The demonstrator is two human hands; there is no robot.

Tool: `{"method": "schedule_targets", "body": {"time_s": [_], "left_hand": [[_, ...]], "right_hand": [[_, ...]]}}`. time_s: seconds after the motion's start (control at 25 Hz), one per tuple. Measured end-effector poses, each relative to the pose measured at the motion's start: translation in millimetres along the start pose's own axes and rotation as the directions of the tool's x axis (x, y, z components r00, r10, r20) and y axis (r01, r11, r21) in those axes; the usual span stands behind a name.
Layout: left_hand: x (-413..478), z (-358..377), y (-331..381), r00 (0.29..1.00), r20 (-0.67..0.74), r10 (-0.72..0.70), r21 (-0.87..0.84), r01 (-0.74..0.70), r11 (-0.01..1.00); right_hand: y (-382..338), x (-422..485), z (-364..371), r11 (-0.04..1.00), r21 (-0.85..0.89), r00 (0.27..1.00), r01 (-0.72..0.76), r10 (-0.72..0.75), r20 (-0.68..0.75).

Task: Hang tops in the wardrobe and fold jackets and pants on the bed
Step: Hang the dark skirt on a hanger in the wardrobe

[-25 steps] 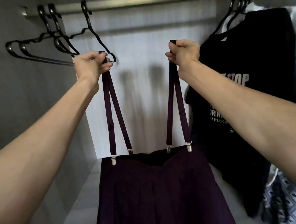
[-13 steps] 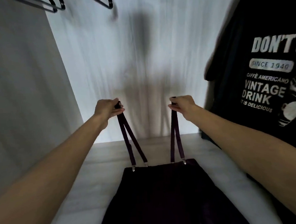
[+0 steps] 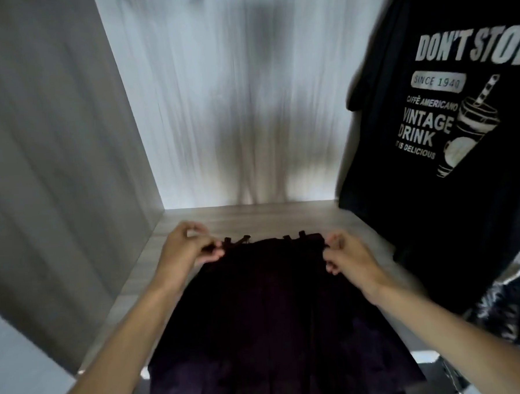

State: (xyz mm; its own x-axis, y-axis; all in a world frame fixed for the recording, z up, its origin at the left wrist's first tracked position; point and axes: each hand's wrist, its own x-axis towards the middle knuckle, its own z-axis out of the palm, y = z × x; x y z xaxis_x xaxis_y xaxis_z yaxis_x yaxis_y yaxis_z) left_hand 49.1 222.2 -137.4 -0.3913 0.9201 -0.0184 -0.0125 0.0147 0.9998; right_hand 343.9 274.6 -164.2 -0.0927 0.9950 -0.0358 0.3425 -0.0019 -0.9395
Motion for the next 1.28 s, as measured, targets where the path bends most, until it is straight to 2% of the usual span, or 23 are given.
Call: {"method": "schedule_targets", "body": {"time_s": [0.12, 0.24, 0.32, 0.48, 0.56, 0.68, 0.76, 0.84, 0.92, 1.04, 1.12, 1.2, 1.28], "left_hand": [[-57.1, -8.3, -76.6, 0.978, 0.003, -0.209, 0.067, 0.208, 0.976], [-92.3, -10.2, -124.6, 0.931, 0.024, -0.364, 0.198, 0.352, 0.915], [-96.3, -13.8, -124.4, 0.92, 0.046, -0.389, 0.312, 0.356, 0.881], [-85.2, -24.1, -64.0, 0.918, 0.099, -0.385, 0.494, 0.29, 0.82], [-76.0, -31.2, -17.8, 0.945, 0.131, -0.301, 0.486, 0.204, 0.85], [-60.3, -51.0, 71.6, 0.987, 0.159, -0.026, 0.351, -0.032, 0.936], [-55.7, -64.6, 136.6, 0.981, 0.136, 0.137, 0.282, -0.171, 0.944], [-53.7, -80.5, 191.5, 0.958, 0.084, 0.273, 0.245, -0.286, 0.926], [-49.7, -94.3, 231.1, 0.927, 0.039, 0.372, 0.243, -0.37, 0.897], [-41.2, -115.2, 270.5, 0.887, -0.003, 0.463, 0.268, -0.445, 0.854], [-33.8, -125.8, 285.2, 0.875, -0.019, 0.483, 0.264, -0.462, 0.847], [-27.7, -131.9, 291.3, 0.873, -0.02, 0.486, 0.263, -0.465, 0.845], [-22.1, -138.7, 291.5, 0.877, -0.019, 0.48, 0.274, -0.457, 0.846]], "right_hand": [[75.2, -49.7, 0.8, 0.984, -0.141, 0.98, -0.104, 0.126, 0.152], [113.5, -69.0, -2.0, 0.95, -0.294, 0.949, -0.103, 0.183, 0.258], [108.5, -68.6, -3.0, 0.928, -0.369, 0.953, -0.042, 0.148, 0.263], [47.2, -60.6, -9.1, 0.912, -0.378, 0.96, 0.16, -0.055, 0.274], [-2.3, -52.7, -9.2, 0.898, -0.353, 0.942, 0.264, -0.162, 0.292], [-99.4, -36.6, -3.3, 0.866, -0.246, 0.886, 0.435, -0.364, 0.287], [-167.8, -32.1, 7.0, 0.822, -0.194, 0.837, 0.535, -0.486, 0.253], [-232.0, -34.6, 23.0, 0.726, -0.226, 0.76, 0.65, -0.623, 0.185], [-287.7, -39.8, 40.7, 0.568, -0.383, 0.649, 0.728, -0.752, 0.118], [-366.2, -47.8, 70.6, 0.36, -0.561, 0.434, 0.745, -0.901, -0.002], [-408.9, -42.1, 91.5, 0.27, -0.64, 0.333, 0.72, -0.943, -0.024], [-435.2, -32.0, 109.4, 0.196, -0.702, 0.29, 0.685, -0.957, 0.016], [-451.3, -22.8, 124.4, 0.142, -0.749, 0.278, 0.647, -0.959, 0.059]]}}
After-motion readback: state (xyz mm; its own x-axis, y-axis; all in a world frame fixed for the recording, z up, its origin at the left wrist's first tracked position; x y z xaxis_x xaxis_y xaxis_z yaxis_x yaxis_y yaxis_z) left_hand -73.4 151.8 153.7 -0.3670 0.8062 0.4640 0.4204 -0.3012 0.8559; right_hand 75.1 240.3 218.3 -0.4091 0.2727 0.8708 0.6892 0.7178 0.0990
